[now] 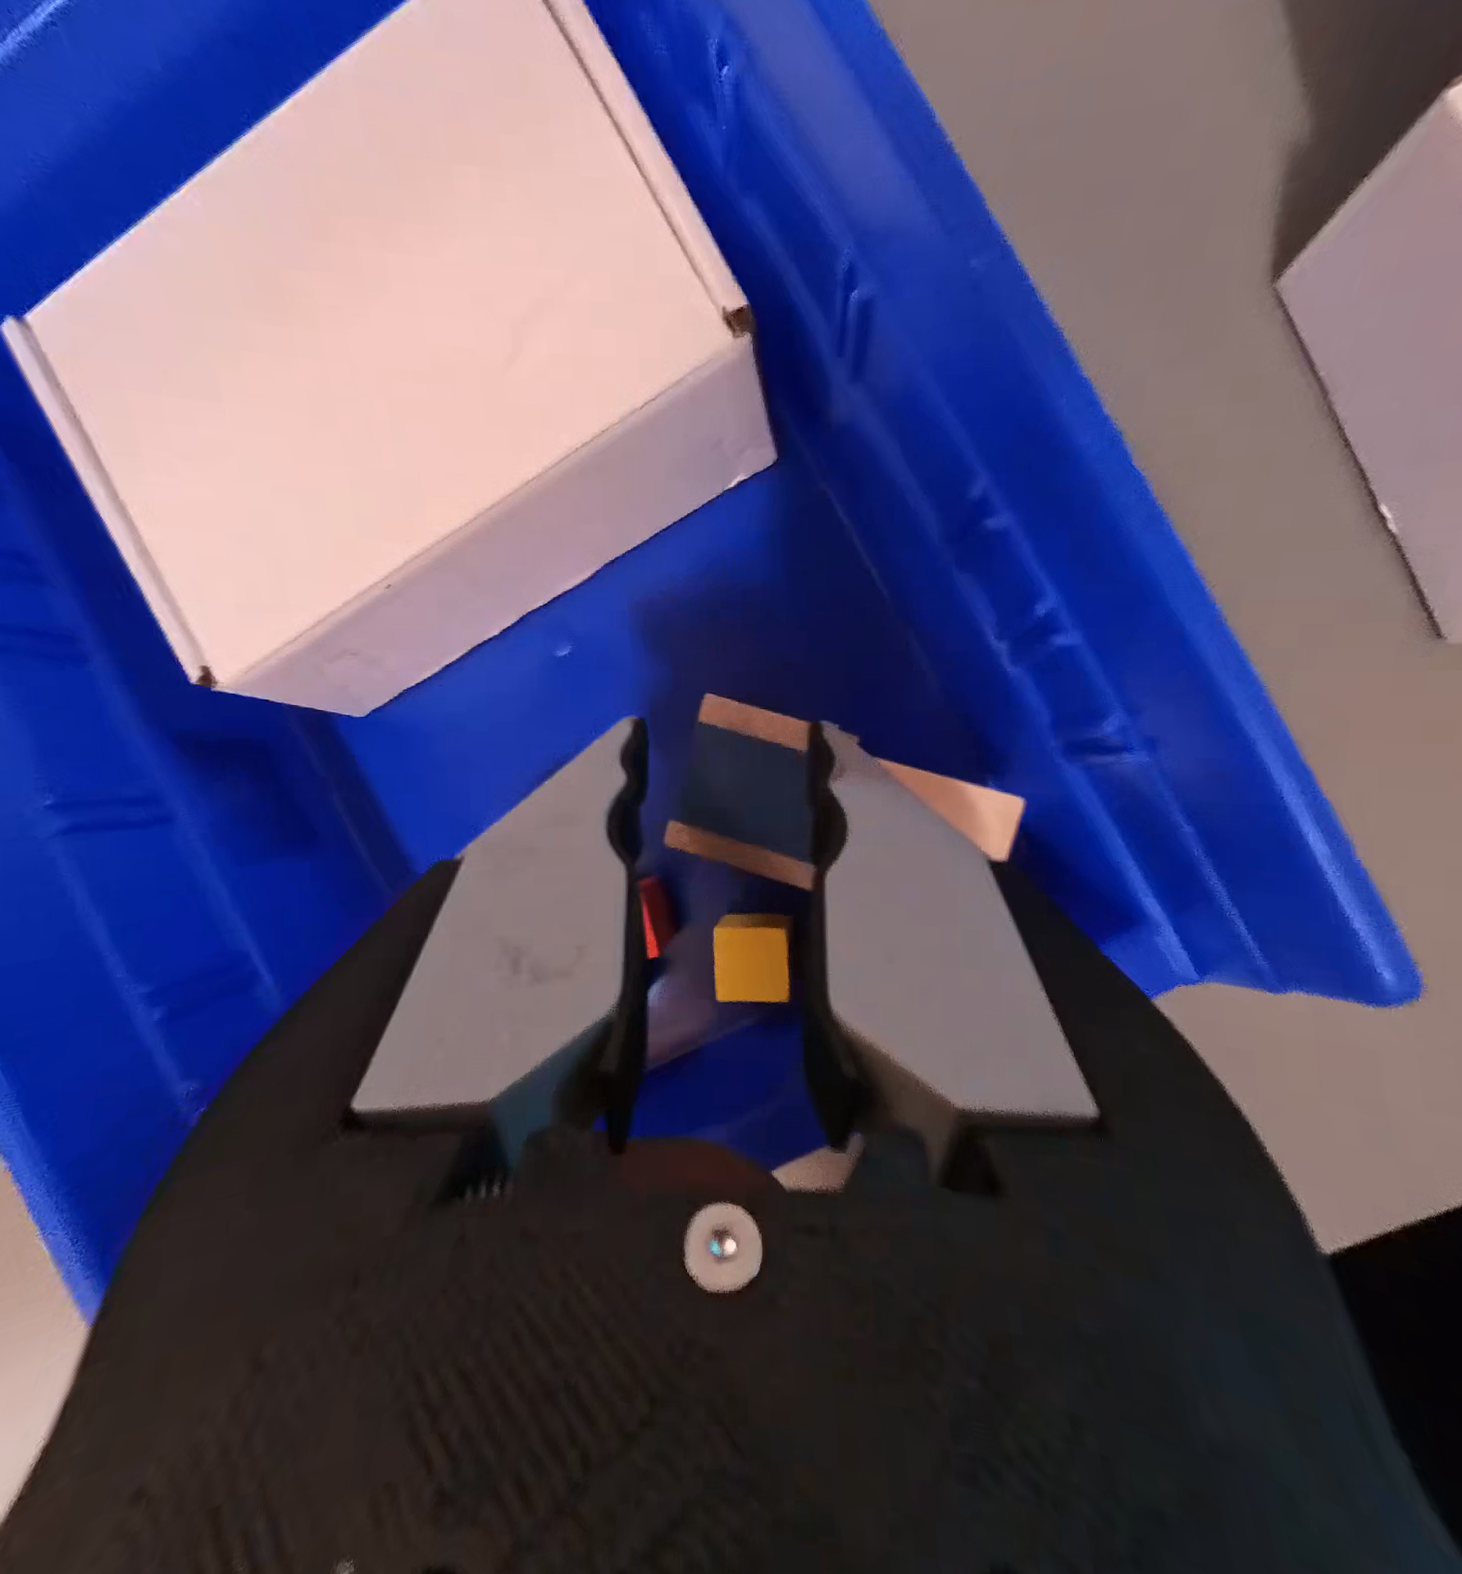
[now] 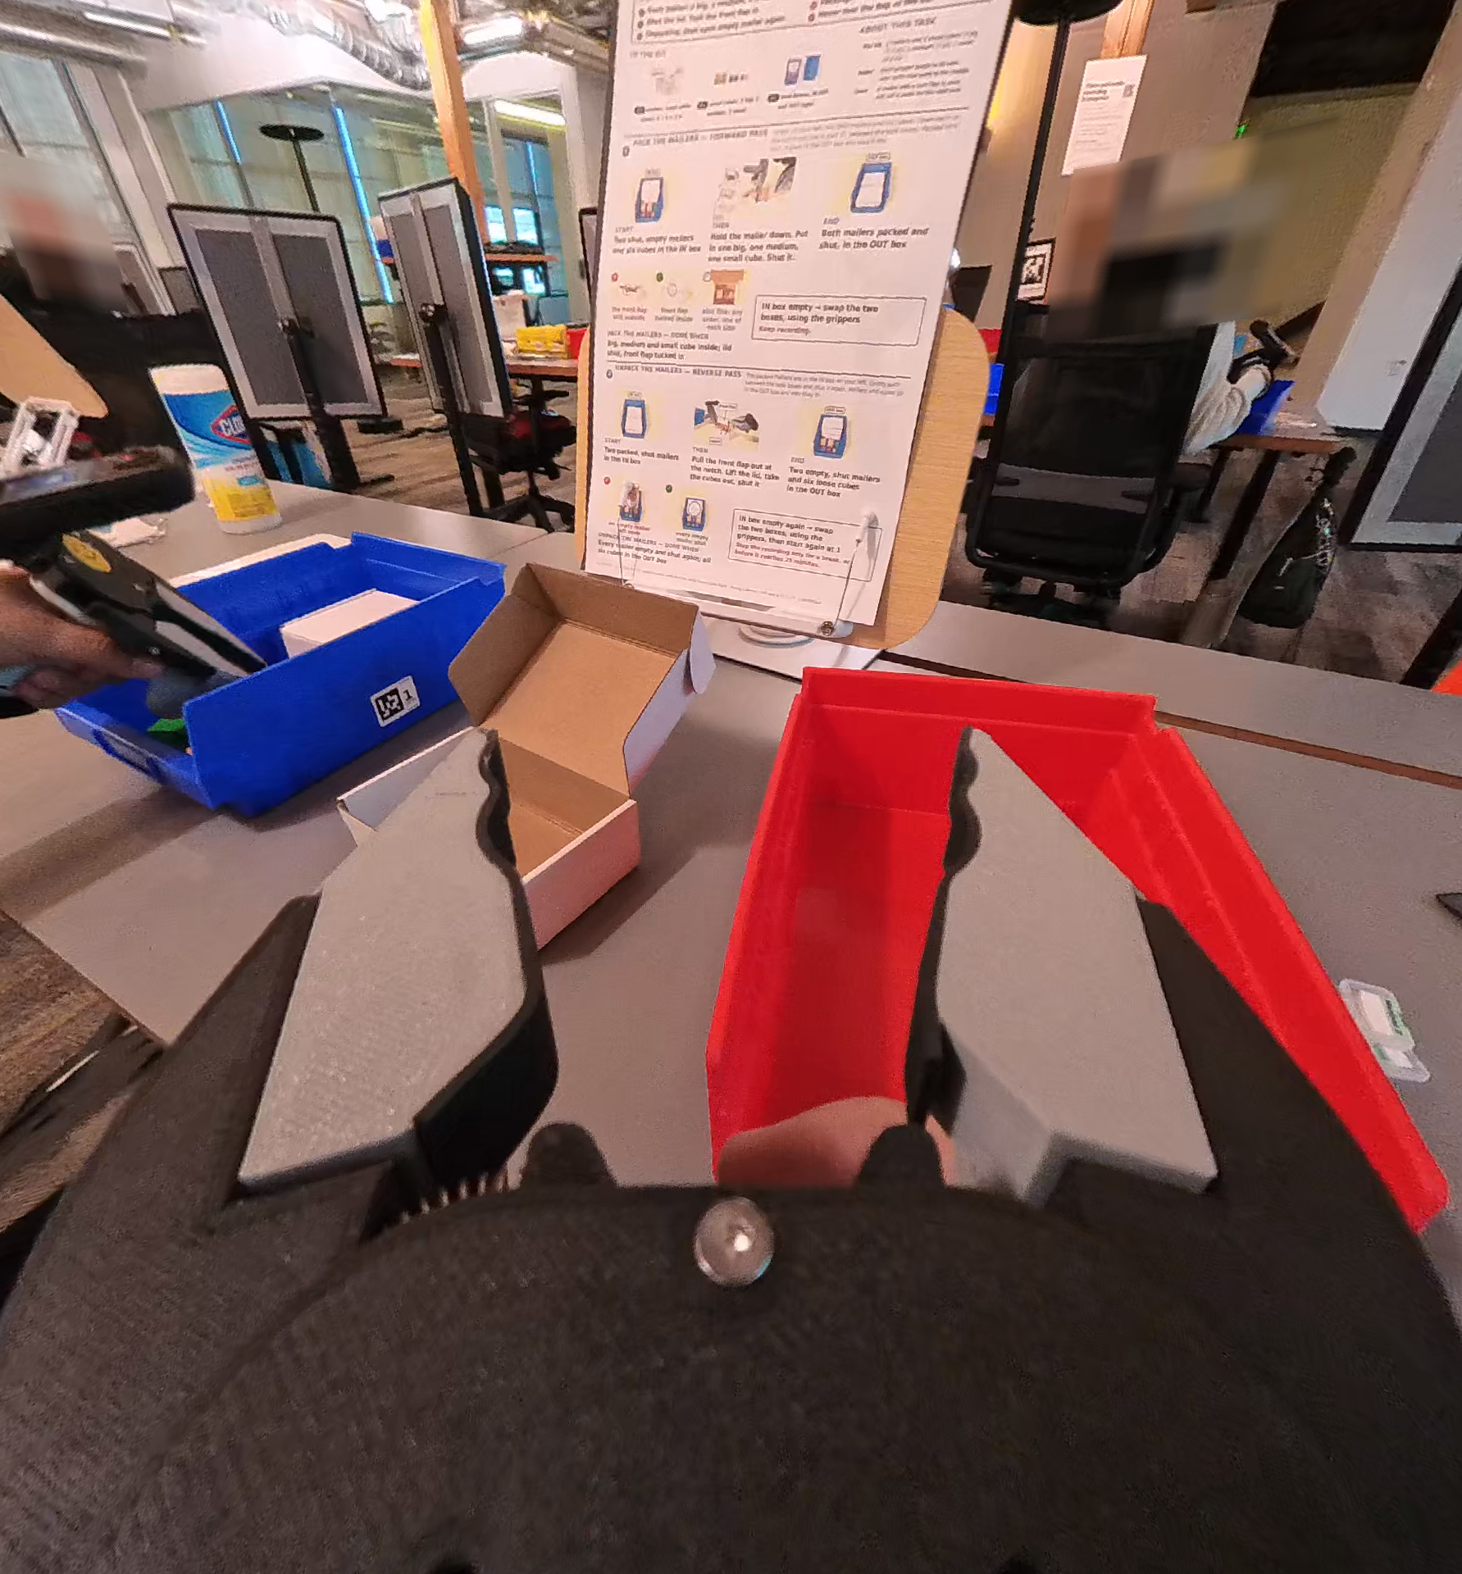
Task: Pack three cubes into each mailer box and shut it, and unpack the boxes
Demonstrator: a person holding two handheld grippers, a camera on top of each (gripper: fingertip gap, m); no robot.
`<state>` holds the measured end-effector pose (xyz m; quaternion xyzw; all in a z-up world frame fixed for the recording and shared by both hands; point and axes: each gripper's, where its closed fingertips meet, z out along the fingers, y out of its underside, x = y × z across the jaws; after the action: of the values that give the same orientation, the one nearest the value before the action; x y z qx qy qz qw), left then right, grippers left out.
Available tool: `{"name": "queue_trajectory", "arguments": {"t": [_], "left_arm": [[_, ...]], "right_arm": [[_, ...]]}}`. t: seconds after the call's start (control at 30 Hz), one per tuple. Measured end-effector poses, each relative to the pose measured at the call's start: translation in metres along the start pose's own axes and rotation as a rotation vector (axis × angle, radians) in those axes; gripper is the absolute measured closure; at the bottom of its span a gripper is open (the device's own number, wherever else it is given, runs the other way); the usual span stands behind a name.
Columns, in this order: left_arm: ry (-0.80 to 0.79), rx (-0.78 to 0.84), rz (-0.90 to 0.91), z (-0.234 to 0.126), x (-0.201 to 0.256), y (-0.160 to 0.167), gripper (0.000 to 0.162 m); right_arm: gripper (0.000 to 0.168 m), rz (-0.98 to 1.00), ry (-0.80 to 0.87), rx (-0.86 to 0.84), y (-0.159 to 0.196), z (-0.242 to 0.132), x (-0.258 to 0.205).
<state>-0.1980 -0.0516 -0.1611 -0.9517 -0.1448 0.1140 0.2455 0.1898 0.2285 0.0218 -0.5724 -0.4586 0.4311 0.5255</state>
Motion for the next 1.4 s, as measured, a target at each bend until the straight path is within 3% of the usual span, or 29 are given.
{"name": "queue_trajectory", "arguments": {"t": [0.13,0.23,0.37,0.53,0.9,1.03,1.1,1.27,1.3,1.33,1.37,1.4], "left_arm": [[0.006,0.005,0.044,-0.003,0.009,0.004,0.139],[-0.055,-0.006,0.059,-0.008,-0.005,0.011,0.117],[-0.027,-0.028,-0.014,-0.01,-0.017,0.019,0.101],[0.022,-0.004,0.047,-0.012,-0.004,0.02,0.111],[0.073,-0.099,0.177,-0.017,-0.017,0.031,0.103],[0.081,-0.085,0.209,-0.012,-0.013,0.023,0.109],[0.122,-0.085,0.242,-0.012,-0.003,0.023,0.127],[0.103,-0.113,0.304,-0.015,0.001,0.026,0.133],[0.119,-0.126,0.321,-0.016,0.004,0.028,0.127],[0.15,-0.148,0.345,-0.017,0.009,0.033,0.104],[0.163,-0.158,0.364,-0.018,0.013,0.036,0.096],[0.158,-0.154,0.383,-0.017,0.012,0.036,0.099]], "right_arm": [[0.067,0.025,-0.015,0.011,-0.002,-0.002,0.002],[0.066,0.01,-0.011,0.002,-0.001,-0.003,0.002],[0.066,0.008,-0.015,0.0,0.0,-0.003,0.002],[0.066,0.016,-0.017,-0.006,0.002,-0.001,0.003],[0.067,-0.06,-0.009,-0.023,0.002,-0.004,-0.004],[0.067,-0.071,-0.018,-0.038,0.006,0.0,-0.008],[0.067,-0.092,-0.011,-0.038,0.005,-0.001,-0.01],[0.067,-0.101,-0.021,-0.025,0.002,-0.004,-0.014],[0.066,-0.1,-0.023,-0.026,0.002,-0.003,-0.014],[0.066,-0.101,-0.025,-0.03,0.003,-0.003,-0.014],[0.066,-0.103,-0.025,-0.031,0.003,-0.003,-0.015],[0.066,-0.104,-0.024,-0.032,0.003,-0.002,-0.015]]}}
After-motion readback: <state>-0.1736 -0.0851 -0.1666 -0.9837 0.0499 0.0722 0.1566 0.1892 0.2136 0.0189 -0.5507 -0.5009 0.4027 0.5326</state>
